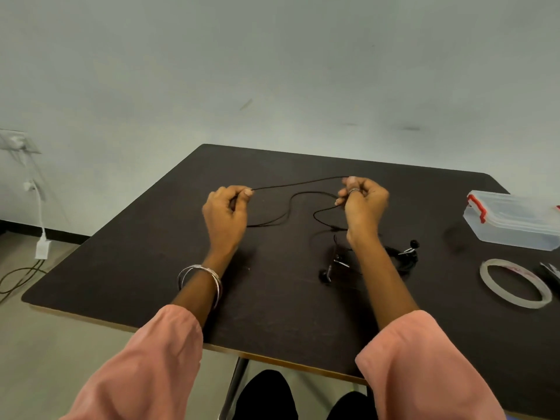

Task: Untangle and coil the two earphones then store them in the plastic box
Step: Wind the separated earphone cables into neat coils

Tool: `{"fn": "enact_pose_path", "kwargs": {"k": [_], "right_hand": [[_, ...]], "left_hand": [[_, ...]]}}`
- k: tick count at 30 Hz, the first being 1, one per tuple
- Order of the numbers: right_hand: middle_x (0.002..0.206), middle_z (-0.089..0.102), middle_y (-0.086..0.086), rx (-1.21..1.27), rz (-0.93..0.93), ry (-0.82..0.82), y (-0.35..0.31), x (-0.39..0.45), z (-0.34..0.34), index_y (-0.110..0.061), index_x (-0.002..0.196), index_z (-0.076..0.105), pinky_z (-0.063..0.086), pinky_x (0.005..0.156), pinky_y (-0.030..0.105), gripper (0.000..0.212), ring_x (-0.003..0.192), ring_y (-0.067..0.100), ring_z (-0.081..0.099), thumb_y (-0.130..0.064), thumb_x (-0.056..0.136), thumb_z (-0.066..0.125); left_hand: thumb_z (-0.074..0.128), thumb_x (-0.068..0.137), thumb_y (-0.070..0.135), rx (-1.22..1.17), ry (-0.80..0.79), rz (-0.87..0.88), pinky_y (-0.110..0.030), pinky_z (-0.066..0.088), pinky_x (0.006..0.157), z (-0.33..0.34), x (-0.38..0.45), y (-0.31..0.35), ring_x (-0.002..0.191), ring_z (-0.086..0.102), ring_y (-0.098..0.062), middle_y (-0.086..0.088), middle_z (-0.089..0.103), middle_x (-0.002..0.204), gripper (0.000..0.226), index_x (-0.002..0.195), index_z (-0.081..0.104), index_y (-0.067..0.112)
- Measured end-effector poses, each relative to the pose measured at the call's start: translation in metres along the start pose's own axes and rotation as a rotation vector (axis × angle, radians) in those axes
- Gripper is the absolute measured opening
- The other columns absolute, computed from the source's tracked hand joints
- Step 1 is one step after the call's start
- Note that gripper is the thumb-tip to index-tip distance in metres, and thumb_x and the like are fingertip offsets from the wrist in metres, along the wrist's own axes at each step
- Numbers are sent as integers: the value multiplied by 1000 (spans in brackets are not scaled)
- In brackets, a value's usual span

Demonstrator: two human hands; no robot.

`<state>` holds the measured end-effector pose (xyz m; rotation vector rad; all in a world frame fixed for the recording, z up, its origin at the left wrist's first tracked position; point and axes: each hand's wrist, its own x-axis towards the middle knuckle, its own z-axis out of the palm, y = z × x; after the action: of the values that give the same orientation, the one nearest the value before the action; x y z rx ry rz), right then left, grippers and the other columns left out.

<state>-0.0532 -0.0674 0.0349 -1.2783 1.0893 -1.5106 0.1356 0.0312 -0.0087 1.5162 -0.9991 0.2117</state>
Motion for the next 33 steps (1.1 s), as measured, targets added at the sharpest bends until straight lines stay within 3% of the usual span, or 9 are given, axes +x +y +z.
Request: {"fn": "enact_pose_path", "kwargs": {"k": [2, 5, 9, 15, 18, 22, 25, 28, 33], "right_hand": [[91, 68, 9, -341, -152, -16, 8, -4, 4, -6, 102, 67, 54, 83, 41, 19, 82, 15, 60, -4, 91, 52], [137, 47, 4, -677, -534, -184, 8, -9, 7, -15, 138, 46, 29, 96, 39, 64, 125, 22, 34, -9, 75, 52], [138, 48, -6, -817, -858, -501, 12, -28, 22, -21, 142, 41, 17, 92, 35, 66, 125, 14, 33, -28, 77, 53], [78, 67, -5, -883, -816, -536, 23, -32, 36, -27, 103, 68, 16, 75, 33, 23, 88, 15, 59, -36, 95, 48], [65, 68, -6, -602, -658, -396, 23, -26, 30, -21, 91, 71, 37, 84, 39, 21, 71, 16, 65, -29, 92, 52], [60, 65, -2, -182, -323, -149, 11, -19, 23, -8, 90, 69, 58, 61, 39, 18, 52, 13, 62, -16, 96, 54], [65, 67, 5, -187, -196, -91, 11, -18, 19, -8, 88, 67, 59, 60, 37, 20, 54, 20, 64, -15, 98, 51], [99, 71, 6, -561, -301, -279, 8, -20, 19, -7, 118, 62, 51, 87, 37, 27, 96, 26, 65, -15, 95, 50], [157, 17, 6, -1065, -689, -432, -1, -39, 28, -18, 152, 5, 19, 104, 49, 90, 137, 26, 17, -36, 86, 62]], "left_hand": [[60, 92, 28, 56, 11, 20, -21, 36, 66, 2, 1, -1, 65, 50, -23, -3, 55, 62, 16, 84, 72, 19], [59, 90, 35, 142, -4, 82, -32, 35, 65, 5, -2, -1, 68, 43, -16, 4, 50, 63, 21, 82, 72, 20], [60, 89, 38, 220, -39, 198, -30, 28, 67, 7, -6, 1, 75, 42, -14, 8, 49, 70, 21, 85, 73, 22], [61, 89, 35, 252, -130, 293, -32, 30, 67, 5, -9, 2, 76, 47, -18, 4, 58, 74, 15, 86, 72, 25], [57, 91, 38, 200, -122, 239, -35, 34, 67, 4, -8, 1, 76, 47, -18, 5, 58, 73, 23, 84, 72, 22], [58, 93, 32, 103, -36, 131, -41, 42, 65, -2, -2, -3, 70, 49, -18, 3, 60, 69, 21, 82, 71, 19], [61, 92, 23, 50, 6, 95, -34, 43, 63, -5, -2, -2, 67, 53, -19, 1, 61, 68, 16, 82, 70, 15], [63, 91, 20, 71, 11, 132, -26, 38, 62, -5, -5, 0, 65, 53, -19, 3, 59, 66, 14, 81, 70, 14], [62, 91, 28, 239, -46, 299, -32, 39, 60, 0, -6, -3, 63, 44, -16, 0, 54, 64, 19, 81, 70, 14]]}}
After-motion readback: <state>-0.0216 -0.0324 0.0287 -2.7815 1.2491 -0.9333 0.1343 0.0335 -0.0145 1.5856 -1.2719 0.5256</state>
